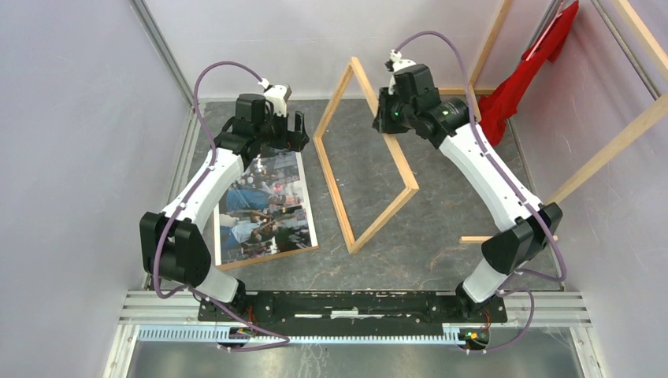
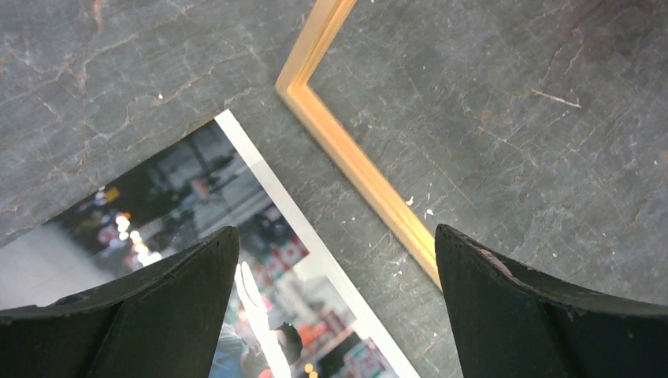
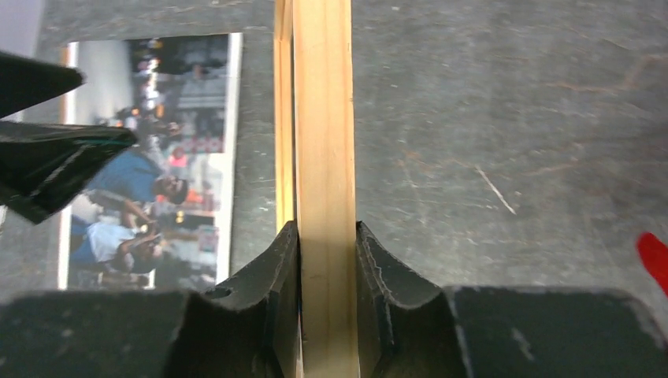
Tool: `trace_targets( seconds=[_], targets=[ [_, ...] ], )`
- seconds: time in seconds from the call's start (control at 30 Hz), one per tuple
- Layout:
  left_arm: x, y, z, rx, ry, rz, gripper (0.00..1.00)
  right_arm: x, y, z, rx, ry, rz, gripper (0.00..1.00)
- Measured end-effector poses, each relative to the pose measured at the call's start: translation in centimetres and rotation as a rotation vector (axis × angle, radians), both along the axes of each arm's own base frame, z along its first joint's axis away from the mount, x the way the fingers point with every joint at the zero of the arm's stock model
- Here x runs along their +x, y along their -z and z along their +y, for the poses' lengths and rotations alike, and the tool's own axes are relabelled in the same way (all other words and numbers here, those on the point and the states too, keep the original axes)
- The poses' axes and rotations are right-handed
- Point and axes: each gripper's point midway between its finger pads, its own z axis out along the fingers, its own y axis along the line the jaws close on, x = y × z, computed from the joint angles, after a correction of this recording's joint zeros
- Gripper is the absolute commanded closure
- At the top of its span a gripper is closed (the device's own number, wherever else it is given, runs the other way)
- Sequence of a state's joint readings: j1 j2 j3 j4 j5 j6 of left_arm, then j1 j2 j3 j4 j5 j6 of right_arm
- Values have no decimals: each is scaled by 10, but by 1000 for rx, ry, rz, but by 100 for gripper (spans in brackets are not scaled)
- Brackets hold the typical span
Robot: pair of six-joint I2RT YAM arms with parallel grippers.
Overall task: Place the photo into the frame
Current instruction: Turn over the photo frame at the center of the board.
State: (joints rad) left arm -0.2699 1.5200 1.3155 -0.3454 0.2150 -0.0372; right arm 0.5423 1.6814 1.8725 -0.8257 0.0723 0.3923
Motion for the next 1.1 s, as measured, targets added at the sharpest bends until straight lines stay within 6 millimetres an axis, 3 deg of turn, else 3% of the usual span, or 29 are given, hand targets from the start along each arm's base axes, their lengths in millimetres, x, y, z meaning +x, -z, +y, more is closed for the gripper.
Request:
trace_targets(
  seconds=[0.3,0.4,0.47,0.6,0.7,0.8,0.93,1.1],
  targets=[
    [-9,16,6,37,-7,66,0,-3,16,-64,-81,179,-49,83],
    [-12,22,10,59,-12,84,0,-9,32,-80,-99,224,-59,84],
    [-13,25,12,69,-12,94,0,-13,50,-92,-126,253,-42,85],
    [-18,32,17,99,-3,115,0,-22,105,-113,-213,292,47,87],
    [-20,40,24,120,-9,131,0,-40,155,-127,-310,280,148,93],
    [-22,50,34,139,-24,151,0,-57,189,-136,-377,265,225,93],
    [-24,61,51,150,-56,180,0,-63,208,-141,-423,252,261,92],
    [-26,70,64,170,-73,196,0,-56,221,-145,-470,261,260,92]
  ],
)
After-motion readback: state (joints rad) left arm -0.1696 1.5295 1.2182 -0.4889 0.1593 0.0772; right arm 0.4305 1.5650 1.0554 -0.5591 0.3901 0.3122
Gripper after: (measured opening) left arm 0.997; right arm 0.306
